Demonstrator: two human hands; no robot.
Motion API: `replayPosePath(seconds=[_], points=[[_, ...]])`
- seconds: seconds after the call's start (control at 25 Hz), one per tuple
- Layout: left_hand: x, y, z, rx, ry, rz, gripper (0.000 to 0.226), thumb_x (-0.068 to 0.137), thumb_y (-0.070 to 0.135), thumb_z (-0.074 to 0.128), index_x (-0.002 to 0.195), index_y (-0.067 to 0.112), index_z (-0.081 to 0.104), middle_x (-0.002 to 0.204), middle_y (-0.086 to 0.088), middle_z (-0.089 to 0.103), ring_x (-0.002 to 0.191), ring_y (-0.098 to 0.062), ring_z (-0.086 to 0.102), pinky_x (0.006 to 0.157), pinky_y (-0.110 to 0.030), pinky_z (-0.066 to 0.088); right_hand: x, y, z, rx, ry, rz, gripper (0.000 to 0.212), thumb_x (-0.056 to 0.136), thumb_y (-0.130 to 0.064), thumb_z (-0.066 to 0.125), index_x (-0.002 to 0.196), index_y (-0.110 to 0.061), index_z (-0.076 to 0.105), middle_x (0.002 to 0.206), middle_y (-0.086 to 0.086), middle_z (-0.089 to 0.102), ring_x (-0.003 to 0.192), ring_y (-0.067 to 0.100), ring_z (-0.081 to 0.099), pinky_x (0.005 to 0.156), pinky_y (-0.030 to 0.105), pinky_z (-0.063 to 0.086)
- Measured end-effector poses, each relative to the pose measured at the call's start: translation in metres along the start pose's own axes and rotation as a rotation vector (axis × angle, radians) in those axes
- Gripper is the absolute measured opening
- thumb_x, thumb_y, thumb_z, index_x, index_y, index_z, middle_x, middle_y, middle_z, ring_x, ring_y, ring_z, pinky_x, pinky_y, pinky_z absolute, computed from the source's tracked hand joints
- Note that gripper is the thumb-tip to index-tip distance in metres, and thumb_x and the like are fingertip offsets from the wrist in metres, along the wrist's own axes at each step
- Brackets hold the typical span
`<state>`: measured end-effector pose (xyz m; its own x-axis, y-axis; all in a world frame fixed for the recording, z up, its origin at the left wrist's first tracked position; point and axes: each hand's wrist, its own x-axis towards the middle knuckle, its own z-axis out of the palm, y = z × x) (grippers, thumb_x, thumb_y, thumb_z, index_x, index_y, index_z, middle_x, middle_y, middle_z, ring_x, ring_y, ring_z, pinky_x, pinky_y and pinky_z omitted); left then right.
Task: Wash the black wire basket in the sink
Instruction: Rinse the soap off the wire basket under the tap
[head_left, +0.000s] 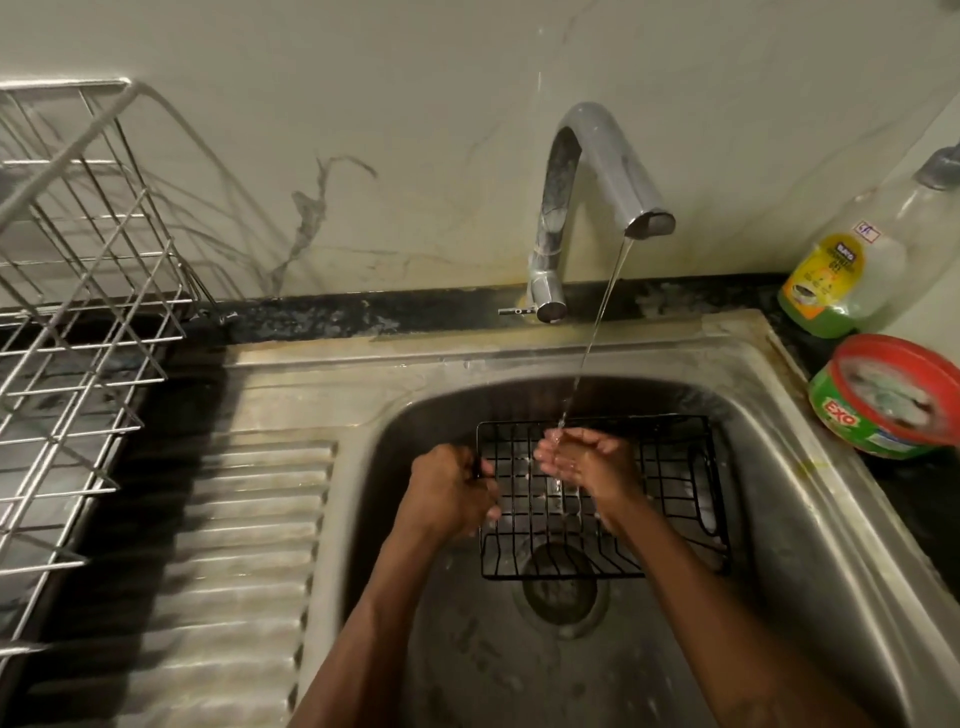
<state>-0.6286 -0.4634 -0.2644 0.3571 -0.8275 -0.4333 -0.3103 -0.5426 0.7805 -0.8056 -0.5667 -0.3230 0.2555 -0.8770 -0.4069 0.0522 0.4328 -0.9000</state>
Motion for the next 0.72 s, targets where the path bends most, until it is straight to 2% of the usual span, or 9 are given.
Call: replayPosePath(seconds=[0.12, 0.2, 0.24, 0.36, 0.44, 0.48, 0.52, 0.64, 0.72], points=[[0.002, 0.008, -0.001, 0.102, 0.028, -0.01, 0.011, 0.089, 0.008, 0.071, 0.083, 0.016, 0.066, 0.076, -0.006, 0.075, 0.056, -0.015, 0.071, 0.05, -0.025, 0.056, -0.009, 0.01, 0.003, -0.163, -0.221, 0.133, 0.02, 0.095, -0.004, 0.066, 0.114, -0.003, 0.068, 0.109, 0.014, 0.076, 0.098, 0.025, 0.075, 0.082, 0.036, 0.062], [0.005, 0.01, 0.001, 0.208, 0.044, 0.003, 0.014, 0.088, 0.009, 0.071, 0.079, 0.019, 0.066, 0.08, -0.003, 0.075, 0.062, -0.01, 0.07, 0.053, -0.018, 0.054, -0.012, 0.012, 0.004, -0.329, -0.379, 0.263, 0.018, 0.096, -0.006, 0.066, 0.113, -0.005, 0.07, 0.106, 0.012, 0.077, 0.099, 0.026, 0.075, 0.085, 0.041, 0.061], [0.004, 0.011, 0.001, 0.262, 0.053, 0.006, 0.011, 0.087, 0.01, 0.07, 0.079, 0.017, 0.068, 0.081, -0.003, 0.075, 0.068, -0.011, 0.07, 0.058, -0.019, 0.057, -0.012, 0.012, 0.005, -0.321, -0.394, 0.292, 0.018, 0.095, -0.007, 0.066, 0.113, -0.006, 0.07, 0.106, 0.013, 0.077, 0.1, 0.027, 0.075, 0.086, 0.043, 0.061], [0.005, 0.009, 0.005, 0.23, 0.029, 0.027, 0.005, 0.083, 0.007, 0.069, 0.082, 0.012, 0.07, 0.079, -0.006, 0.076, 0.074, -0.02, 0.074, 0.07, -0.036, 0.063, -0.006, 0.008, 0.012, -0.135, -0.19, 0.124, 0.023, 0.094, -0.003, 0.067, 0.116, -0.006, 0.07, 0.11, 0.015, 0.076, 0.099, 0.027, 0.075, 0.088, 0.043, 0.061], [0.004, 0.012, 0.007, 0.202, -0.004, 0.023, 0.008, 0.084, 0.007, 0.069, 0.082, 0.014, 0.067, 0.076, -0.005, 0.076, 0.066, -0.017, 0.074, 0.066, -0.036, 0.064, -0.001, 0.004, 0.014, -0.026, -0.027, 0.024, 0.021, 0.092, 0.003, 0.066, 0.111, -0.002, 0.071, 0.109, 0.017, 0.075, 0.096, 0.026, 0.076, 0.084, 0.037, 0.063], [0.003, 0.013, 0.007, 0.2, -0.001, 0.021, 0.01, 0.084, 0.007, 0.07, 0.082, 0.016, 0.067, 0.076, -0.004, 0.076, 0.062, -0.013, 0.072, 0.063, -0.031, 0.063, -0.002, 0.005, 0.014, -0.01, -0.037, 0.034, 0.02, 0.091, 0.002, 0.067, 0.11, -0.004, 0.072, 0.11, 0.016, 0.075, 0.097, 0.026, 0.075, 0.082, 0.035, 0.063], [0.002, 0.014, 0.006, 0.216, 0.009, 0.029, 0.012, 0.084, 0.008, 0.073, 0.079, 0.018, 0.067, 0.077, -0.003, 0.076, 0.059, -0.009, 0.07, 0.059, -0.024, 0.06, -0.005, 0.008, 0.014, -0.056, -0.119, 0.091, 0.019, 0.092, -0.001, 0.068, 0.11, -0.007, 0.073, 0.112, 0.014, 0.075, 0.099, 0.025, 0.075, 0.08, 0.035, 0.063], [0.001, 0.014, 0.001, 0.265, 0.054, 0.047, 0.015, 0.083, 0.015, 0.077, 0.075, 0.024, 0.067, 0.078, 0.002, 0.074, 0.062, -0.004, 0.066, 0.052, -0.012, 0.05, -0.016, 0.015, 0.007, -0.471, -0.506, 0.316, 0.02, 0.097, -0.008, 0.066, 0.116, -0.006, 0.072, 0.108, 0.012, 0.077, 0.098, 0.027, 0.075, 0.079, 0.038, 0.062], [-0.001, 0.012, 0.001, 0.224, 0.059, 0.024, 0.013, 0.083, 0.013, 0.077, 0.08, 0.022, 0.068, 0.078, 0.001, 0.075, 0.065, -0.009, 0.07, 0.056, -0.016, 0.055, -0.015, 0.01, 0.003, -0.452, -0.492, 0.271, 0.02, 0.096, -0.007, 0.065, 0.115, -0.005, 0.071, 0.106, 0.014, 0.077, 0.097, 0.028, 0.076, 0.082, 0.042, 0.062]])
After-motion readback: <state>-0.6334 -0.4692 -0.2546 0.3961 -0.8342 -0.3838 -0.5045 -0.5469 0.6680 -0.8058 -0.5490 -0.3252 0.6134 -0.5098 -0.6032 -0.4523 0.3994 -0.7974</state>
